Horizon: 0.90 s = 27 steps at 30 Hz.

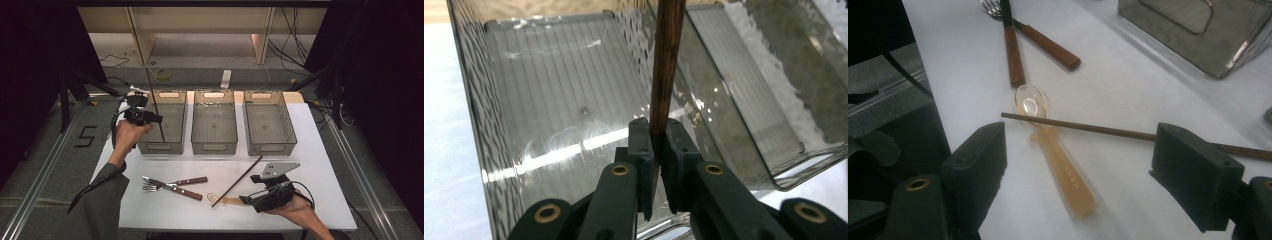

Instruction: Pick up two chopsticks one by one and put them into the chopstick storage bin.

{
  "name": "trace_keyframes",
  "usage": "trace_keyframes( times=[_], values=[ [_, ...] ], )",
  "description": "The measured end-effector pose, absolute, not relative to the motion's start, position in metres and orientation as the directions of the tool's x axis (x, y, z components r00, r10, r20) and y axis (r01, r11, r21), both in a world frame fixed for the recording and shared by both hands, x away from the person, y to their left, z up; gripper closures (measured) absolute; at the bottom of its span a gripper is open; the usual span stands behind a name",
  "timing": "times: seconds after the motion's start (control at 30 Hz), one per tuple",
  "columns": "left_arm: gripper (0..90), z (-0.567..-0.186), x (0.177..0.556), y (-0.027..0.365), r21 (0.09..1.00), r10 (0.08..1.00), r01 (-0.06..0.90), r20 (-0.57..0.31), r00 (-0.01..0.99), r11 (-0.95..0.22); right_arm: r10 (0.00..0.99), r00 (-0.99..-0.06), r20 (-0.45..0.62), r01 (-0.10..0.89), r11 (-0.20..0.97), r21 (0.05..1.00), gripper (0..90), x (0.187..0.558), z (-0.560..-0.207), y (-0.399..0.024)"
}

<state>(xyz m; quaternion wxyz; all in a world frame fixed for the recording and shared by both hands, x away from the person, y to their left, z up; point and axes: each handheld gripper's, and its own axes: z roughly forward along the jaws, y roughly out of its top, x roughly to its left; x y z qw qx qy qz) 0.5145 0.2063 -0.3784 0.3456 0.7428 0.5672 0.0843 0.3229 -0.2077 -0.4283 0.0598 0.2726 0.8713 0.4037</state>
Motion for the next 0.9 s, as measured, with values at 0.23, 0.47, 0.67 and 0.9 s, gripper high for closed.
trace_keyframes(
  times=[0.23, 0.47, 0.67, 0.9],
  values=[
    [82.9, -0.386, 0.516, 0.204, 0.588, 0.902, 0.798, -0.263, 0.343, -0.132, 0.522, -0.845, 0.116, 0.426, 0.525, 0.737, 22.5, 0.323, -0.428, -0.207],
    [82.8, -0.39, 0.515, 0.203, 0.578, 0.907, 0.805, -0.256, 0.334, -0.134, 0.52, -0.846, 0.115, 0.425, 0.528, 0.735, 22.5, 0.322, -0.428, -0.207],
    [82.6, -0.398, 0.517, 0.204, 0.554, 0.912, 0.821, -0.248, 0.325, -0.142, 0.518, -0.847, 0.114, 0.423, 0.53, 0.735, 22.5, 0.322, -0.428, -0.207],
    [78.1, -0.401, 0.517, 0.206, 0.551, 0.919, 0.825, -0.248, 0.306, -0.126, 0.52, -0.847, 0.112, 0.424, 0.534, 0.732, 22.5, 0.322, -0.429, -0.206]
  ],
)
